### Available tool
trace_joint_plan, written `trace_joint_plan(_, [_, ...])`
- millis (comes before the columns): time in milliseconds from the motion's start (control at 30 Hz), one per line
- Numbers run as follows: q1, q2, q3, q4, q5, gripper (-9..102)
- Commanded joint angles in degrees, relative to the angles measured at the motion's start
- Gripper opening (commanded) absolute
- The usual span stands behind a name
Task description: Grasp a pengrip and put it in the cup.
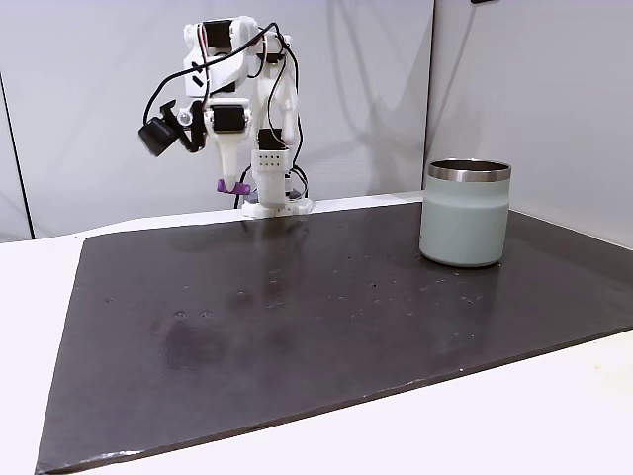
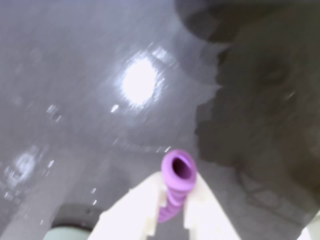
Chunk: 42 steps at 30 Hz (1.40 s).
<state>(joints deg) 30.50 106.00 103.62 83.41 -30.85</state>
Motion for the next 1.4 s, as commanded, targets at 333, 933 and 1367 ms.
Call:
trace_joint_plan(333, [-27.42,8.09,-11.43,3.34,19.95,0])
trace_joint_plan(933, [-50.10,-3.25,-25.66,-16.35,28.92,0])
trace_joint_plan(1367, [-57.39,-16.88,-33.49,-25.58,32.34,0])
